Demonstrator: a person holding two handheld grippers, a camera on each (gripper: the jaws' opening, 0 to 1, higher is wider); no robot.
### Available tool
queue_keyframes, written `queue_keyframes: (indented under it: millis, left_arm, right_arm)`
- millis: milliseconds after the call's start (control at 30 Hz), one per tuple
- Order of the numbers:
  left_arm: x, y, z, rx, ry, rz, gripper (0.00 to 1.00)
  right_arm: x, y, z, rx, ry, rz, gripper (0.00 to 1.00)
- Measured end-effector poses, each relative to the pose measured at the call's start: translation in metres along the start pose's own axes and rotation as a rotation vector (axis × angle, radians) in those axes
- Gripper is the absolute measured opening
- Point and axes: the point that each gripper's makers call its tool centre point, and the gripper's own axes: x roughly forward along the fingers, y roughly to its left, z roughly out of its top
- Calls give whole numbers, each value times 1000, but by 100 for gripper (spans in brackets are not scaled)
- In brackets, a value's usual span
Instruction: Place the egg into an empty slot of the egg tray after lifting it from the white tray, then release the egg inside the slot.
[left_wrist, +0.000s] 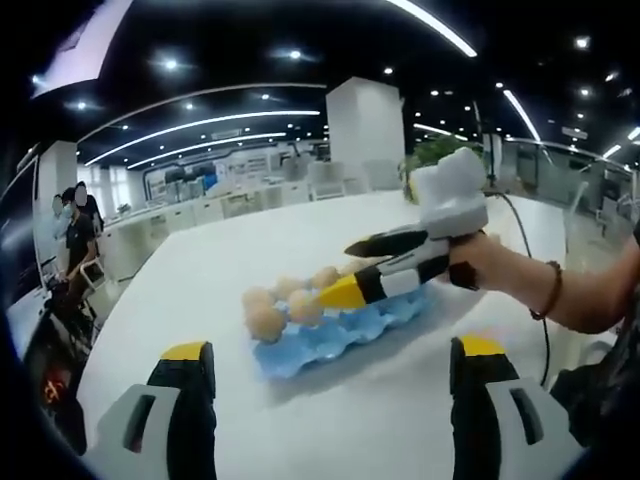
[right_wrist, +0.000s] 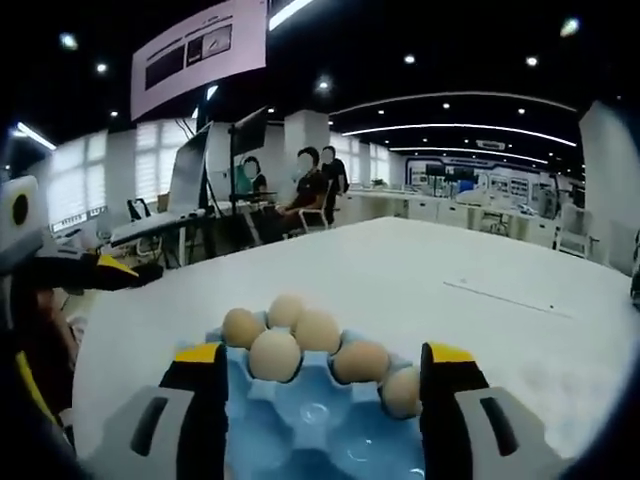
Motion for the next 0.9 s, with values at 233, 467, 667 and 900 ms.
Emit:
queue_keyframes:
  millis: [233,467,667,900]
  left_arm:
    - [3,-2,3,-6,-12,0,99]
    - [5,-6,7,-5,-18,-6,99]
    - [6,-9,8,-3,-20,-8,99]
    - [8,-13,9,1,-17,-16,99]
  right_arm:
    - [-12,-16,-5,32,3,-28,81]
    - [-26,-29,-3,31,-9,-61,81]
    - [-39,-43,-5,38,-13,-99,81]
    - [-58,-66,-11,72,-15,-145,80]
